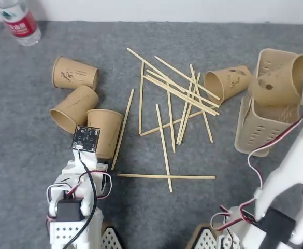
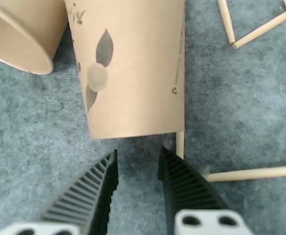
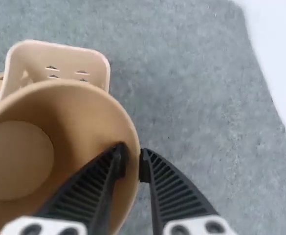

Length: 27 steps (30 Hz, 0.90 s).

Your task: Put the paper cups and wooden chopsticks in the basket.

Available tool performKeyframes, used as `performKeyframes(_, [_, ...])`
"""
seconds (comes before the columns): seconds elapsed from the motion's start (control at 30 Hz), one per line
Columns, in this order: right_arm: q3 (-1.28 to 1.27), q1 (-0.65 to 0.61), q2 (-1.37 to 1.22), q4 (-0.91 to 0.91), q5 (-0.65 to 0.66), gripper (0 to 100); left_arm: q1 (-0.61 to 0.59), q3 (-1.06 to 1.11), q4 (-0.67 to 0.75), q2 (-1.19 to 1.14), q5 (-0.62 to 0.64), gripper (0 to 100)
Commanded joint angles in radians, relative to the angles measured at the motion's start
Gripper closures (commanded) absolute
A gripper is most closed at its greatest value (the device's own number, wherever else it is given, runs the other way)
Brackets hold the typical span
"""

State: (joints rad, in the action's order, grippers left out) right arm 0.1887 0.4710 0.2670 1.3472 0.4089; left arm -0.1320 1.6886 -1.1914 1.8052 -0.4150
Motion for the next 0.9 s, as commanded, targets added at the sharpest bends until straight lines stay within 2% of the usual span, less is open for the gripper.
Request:
performKeyframes(0.0, [0.046,0.004,0.005,0.076,0.005,99.1,-0.005,-0.005,0.002,0.012,-0.009,87])
performKeyframes(0.33, [0.388,-0.001,-0.007,0.380,0.091,99.1,-0.005,-0.005,0.002,0.012,-0.009,87])
performKeyframes(0.7, [0.368,-0.002,-0.012,0.389,0.103,99.1,-0.005,-0.005,0.002,0.012,-0.009,87])
performKeyframes(0.87, [0.338,0.002,-0.090,0.386,0.101,99.1,-0.005,-0.005,0.002,0.012,-0.009,87])
